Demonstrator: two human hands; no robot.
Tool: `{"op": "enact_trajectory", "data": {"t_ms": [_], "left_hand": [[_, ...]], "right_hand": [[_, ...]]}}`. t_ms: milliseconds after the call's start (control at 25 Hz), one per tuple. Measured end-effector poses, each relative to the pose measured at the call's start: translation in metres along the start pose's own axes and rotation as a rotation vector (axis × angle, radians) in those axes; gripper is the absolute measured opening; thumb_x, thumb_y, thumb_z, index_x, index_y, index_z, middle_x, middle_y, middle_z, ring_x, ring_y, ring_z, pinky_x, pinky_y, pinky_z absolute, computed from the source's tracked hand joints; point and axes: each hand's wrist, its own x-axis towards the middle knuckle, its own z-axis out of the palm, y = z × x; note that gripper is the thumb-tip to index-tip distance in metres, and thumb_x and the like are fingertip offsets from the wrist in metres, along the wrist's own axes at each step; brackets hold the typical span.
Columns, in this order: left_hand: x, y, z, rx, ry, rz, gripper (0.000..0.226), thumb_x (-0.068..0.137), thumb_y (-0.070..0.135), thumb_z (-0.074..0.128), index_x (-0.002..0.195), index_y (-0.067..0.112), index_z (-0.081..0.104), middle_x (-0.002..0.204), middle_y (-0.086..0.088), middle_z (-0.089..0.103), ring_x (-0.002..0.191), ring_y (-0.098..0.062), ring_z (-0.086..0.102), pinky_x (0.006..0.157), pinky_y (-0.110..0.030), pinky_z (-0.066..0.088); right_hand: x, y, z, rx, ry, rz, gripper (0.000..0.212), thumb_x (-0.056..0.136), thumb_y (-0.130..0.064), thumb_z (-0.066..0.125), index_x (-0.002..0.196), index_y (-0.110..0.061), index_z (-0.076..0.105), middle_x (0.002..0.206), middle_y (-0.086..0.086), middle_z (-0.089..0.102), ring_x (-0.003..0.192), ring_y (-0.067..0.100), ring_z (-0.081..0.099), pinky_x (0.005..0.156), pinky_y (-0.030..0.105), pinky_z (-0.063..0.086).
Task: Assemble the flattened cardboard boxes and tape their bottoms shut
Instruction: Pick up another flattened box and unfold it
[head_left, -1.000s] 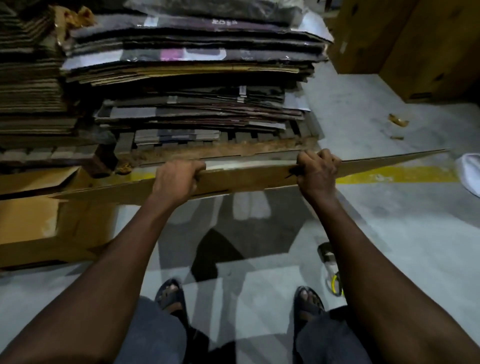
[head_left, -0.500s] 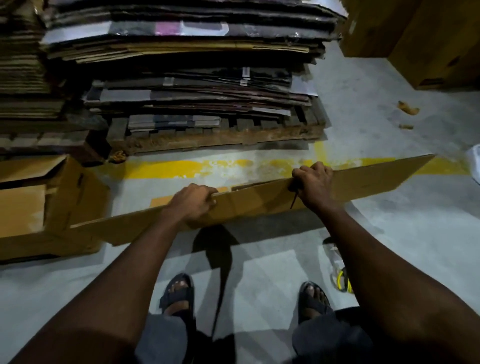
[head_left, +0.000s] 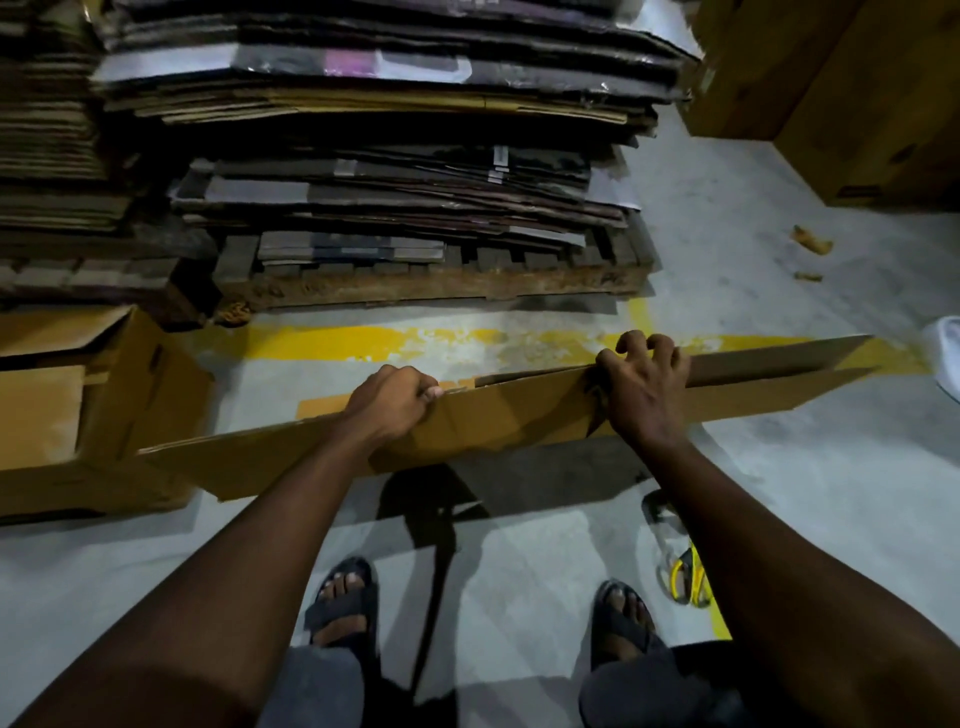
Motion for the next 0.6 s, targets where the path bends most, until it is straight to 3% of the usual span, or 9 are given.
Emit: {"op": "enact_trajectory", "data": {"t_ms": [120,240,360,600], "left_hand": [[0.005,0.004,0.002,0.032,0.031,0.004,0.038,0.1,0.034,0.046,0.064,0.024,0.054,0.061,0.005,0.054,0.064,-0.019,0.052,0.056,-0.028,0.033],[0.006,0.0,0.006,-0.01,-0.003,-0.008,0.03,0.1,0.035,0.046,0.082,0.023,0.067,0.071,0.001,0.06,0.071,-0.023,0.057,0.06,-0.029,0.038],[0.009,-0.002,0.009,-0.031,0.023,-0.042,0.029,0.099,0.037,0.046,0.095,0.025,0.072,0.087,0.0,0.066,0.081,-0.024,0.061,0.066,-0.031,0.044],[0.012,-0.002,0.013,0.038,0.051,-0.062,0.035,0.099,0.037,0.046,0.069,0.025,0.061,0.073,-0.002,0.064,0.073,-0.026,0.059,0.064,-0.033,0.045]], "right_hand": [[-0.001,0.0,0.002,-0.006,0.0,0.005,0.029,0.077,-0.027,0.073,0.101,-0.015,0.062,0.105,0.012,0.052,0.091,0.035,0.045,0.067,0.04,0.039],[-0.004,-0.004,0.009,0.065,-0.013,-0.002,0.037,0.076,-0.019,0.076,0.108,-0.014,0.058,0.107,0.013,0.054,0.086,0.034,0.049,0.06,0.037,0.043],[-0.004,-0.004,0.013,0.184,-0.031,-0.043,0.05,0.076,-0.013,0.072,0.122,-0.013,0.051,0.118,0.015,0.048,0.096,0.033,0.049,0.065,0.04,0.049],[-0.001,-0.006,0.009,0.088,-0.198,-0.191,0.031,0.079,-0.039,0.072,0.107,-0.026,0.066,0.12,0.005,0.059,0.111,0.031,0.051,0.091,0.045,0.043]]}}
